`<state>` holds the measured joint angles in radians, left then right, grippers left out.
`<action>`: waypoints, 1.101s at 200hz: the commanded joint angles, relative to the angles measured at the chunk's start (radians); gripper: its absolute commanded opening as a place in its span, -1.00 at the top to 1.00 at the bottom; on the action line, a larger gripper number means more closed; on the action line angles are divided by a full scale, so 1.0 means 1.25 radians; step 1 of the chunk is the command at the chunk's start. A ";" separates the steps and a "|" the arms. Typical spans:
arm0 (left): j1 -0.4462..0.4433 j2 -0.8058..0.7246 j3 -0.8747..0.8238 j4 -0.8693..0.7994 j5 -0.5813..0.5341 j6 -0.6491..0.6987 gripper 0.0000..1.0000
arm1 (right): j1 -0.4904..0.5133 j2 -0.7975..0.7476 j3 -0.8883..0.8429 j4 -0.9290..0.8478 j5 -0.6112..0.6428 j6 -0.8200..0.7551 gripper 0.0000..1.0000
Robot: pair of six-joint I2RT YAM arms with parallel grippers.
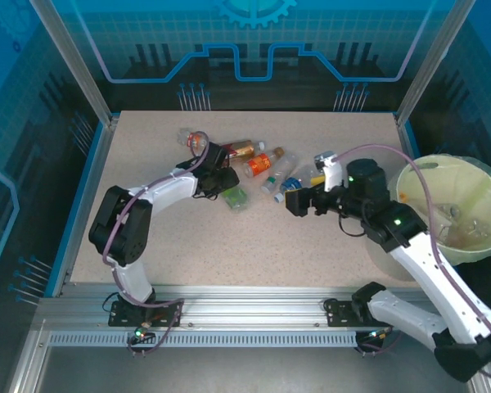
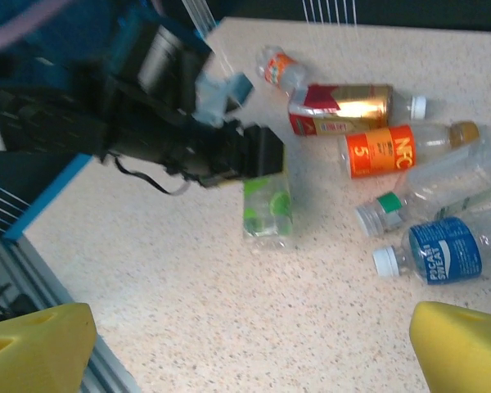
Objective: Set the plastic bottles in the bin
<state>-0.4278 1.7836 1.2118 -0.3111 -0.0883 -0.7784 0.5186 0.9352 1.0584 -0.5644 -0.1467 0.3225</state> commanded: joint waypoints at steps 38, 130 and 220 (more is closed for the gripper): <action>-0.003 -0.156 0.010 0.065 0.081 0.003 0.02 | 0.032 0.168 0.019 0.108 0.028 0.181 -1.00; -0.004 -0.252 0.000 0.150 0.263 -0.080 0.02 | 0.033 0.328 -0.011 0.376 -0.125 0.321 -1.00; -0.018 -0.261 -0.025 0.206 0.287 -0.116 0.04 | 0.043 0.412 0.000 0.545 -0.289 0.383 -0.67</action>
<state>-0.4423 1.4731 1.2045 -0.1070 0.2375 -0.8963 0.5545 1.4498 1.0393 0.0395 -0.4545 0.7818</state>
